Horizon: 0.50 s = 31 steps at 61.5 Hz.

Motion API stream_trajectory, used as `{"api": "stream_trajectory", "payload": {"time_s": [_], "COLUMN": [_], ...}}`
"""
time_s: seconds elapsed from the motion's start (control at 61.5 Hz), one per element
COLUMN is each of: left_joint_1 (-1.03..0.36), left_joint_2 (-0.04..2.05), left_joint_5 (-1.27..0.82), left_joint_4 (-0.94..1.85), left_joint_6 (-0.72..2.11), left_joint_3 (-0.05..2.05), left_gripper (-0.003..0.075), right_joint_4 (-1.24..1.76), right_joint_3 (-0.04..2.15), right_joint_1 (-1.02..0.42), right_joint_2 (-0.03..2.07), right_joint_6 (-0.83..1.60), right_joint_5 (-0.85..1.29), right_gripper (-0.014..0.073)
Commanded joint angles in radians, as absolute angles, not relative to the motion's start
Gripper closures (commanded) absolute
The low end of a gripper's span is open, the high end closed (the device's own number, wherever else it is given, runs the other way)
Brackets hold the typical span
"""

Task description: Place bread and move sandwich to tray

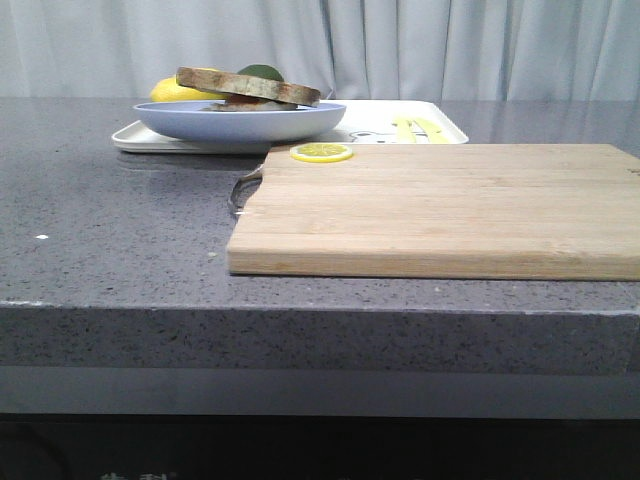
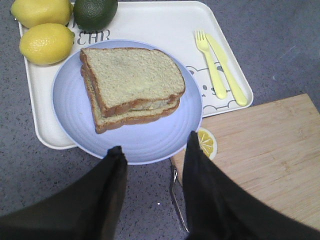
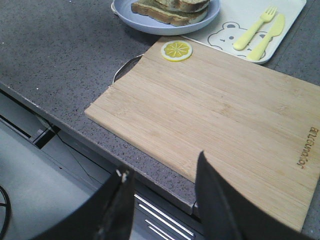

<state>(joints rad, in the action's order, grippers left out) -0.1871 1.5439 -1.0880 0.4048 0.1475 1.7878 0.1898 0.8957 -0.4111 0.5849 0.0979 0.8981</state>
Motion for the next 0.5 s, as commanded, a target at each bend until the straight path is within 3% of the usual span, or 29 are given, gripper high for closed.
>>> {"api": "stream_trajectory", "payload": {"time_s": [0.0,0.488], "left_joint_1": [-0.198,-0.198], "left_joint_2": [1.408,0.896], "left_joint_5": [-0.957,-0.636], "left_joint_4": [0.426,0.42], "left_joint_6": [0.193,0.384], "left_joint_3": [1.692,0.978], "left_gripper": [0.0439,0.0439], "right_joint_4": [0.191,0.191], "right_joint_3": [0.921,0.921], "right_joint_1": [-0.404,-0.404], "right_joint_2": [0.587,0.587], "right_joint_6": [0.1,0.1], "right_joint_5": [0.829,0.827], "right_gripper": [0.0267,0.0267]}}
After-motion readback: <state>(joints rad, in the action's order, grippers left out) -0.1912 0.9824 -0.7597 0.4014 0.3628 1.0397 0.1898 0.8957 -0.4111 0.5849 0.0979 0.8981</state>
